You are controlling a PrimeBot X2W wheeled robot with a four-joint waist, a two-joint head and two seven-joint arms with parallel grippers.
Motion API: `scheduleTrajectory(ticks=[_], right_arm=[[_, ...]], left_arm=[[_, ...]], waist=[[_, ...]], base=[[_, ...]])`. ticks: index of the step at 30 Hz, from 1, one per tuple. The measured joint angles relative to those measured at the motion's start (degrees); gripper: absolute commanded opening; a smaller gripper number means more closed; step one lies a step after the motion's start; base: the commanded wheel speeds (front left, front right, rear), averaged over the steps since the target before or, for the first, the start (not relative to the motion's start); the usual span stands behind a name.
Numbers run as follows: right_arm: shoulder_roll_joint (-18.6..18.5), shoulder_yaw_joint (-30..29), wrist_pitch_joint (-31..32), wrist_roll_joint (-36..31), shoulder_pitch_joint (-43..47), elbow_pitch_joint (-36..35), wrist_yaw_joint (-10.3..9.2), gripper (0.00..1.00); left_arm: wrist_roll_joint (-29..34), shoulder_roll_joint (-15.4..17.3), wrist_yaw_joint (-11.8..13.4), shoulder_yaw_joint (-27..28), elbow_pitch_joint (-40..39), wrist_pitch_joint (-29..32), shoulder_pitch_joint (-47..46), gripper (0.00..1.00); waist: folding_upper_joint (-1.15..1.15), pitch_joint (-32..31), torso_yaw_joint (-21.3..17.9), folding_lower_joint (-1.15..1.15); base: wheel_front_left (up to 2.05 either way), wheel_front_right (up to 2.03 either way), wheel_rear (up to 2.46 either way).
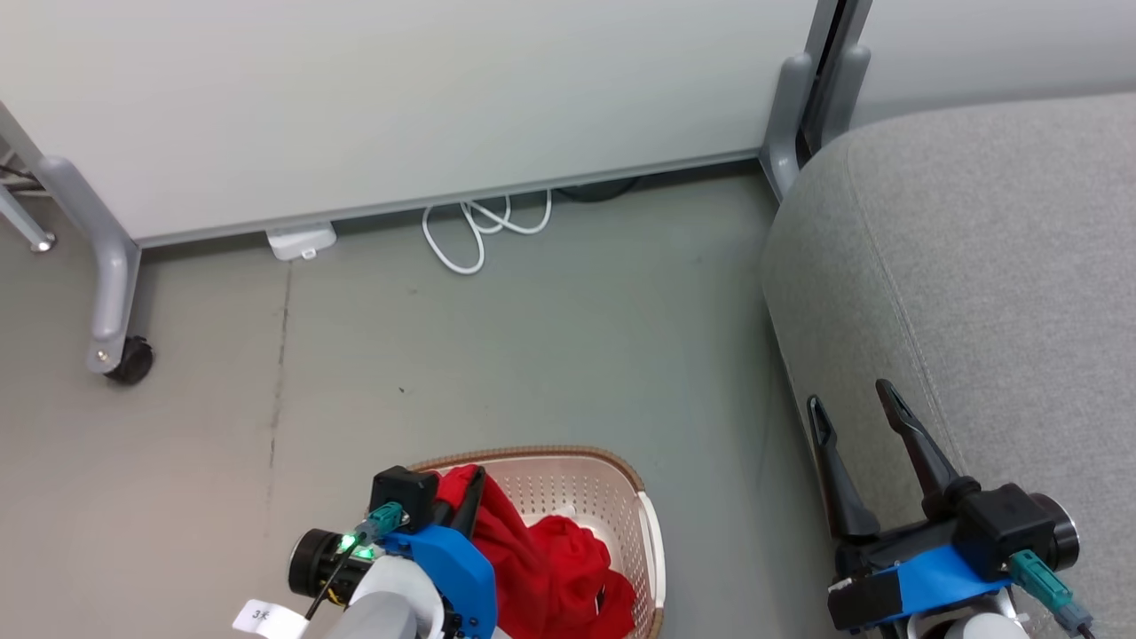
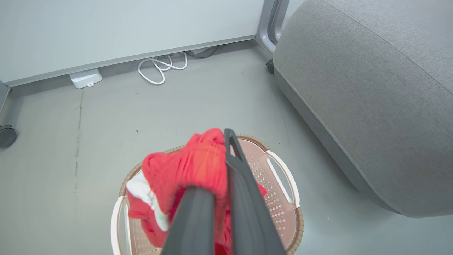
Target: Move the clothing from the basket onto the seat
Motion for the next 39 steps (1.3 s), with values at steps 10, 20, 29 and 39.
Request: scheduleTrajectory(ticks=[10, 20, 29, 39], right_arm=[[0.0, 0.4, 0.0, -0.7, 2.0, 0.2, 0.0, 1.0], [0.0, 0.7, 0.0, -0.9, 3.0, 0.6, 0.0, 1.0], [0.0, 1.5, 0.0, -0.9, 3.5, 0.6, 0.0, 1.0], [0.0, 2.4, 0.0, -1.2, 4.0, 1.0, 0.0, 1.0]], left_arm=[[-2.8, 0.0, 0.5, -5.9, -4.8, 0.0, -0.6, 0.0], [-7.1, 0.0, 1.5, -12.6, -10.8, 0.8, -4.8, 0.0], [-10.7, 0.0, 3.5, -18.2, -16.2, 1.9, -9.8, 0.0], [-16.1, -0.1, 5.9, -24.8, -21.0, 3.6, -15.4, 0.0]], waist=[[-0.01, -3.9, 0.8, 0.0], [-0.01, -5.6, 2.2, 0.01], [-0.01, -5.8, 3.1, 0.02], [-0.01, -6.4, 4.0, 0.01]], base=[[0.0, 0.0, 0.0], [0.0, 0.0, 0.0], [0.0, 0.0, 0.0], [0.0, 0.0, 0.0]])
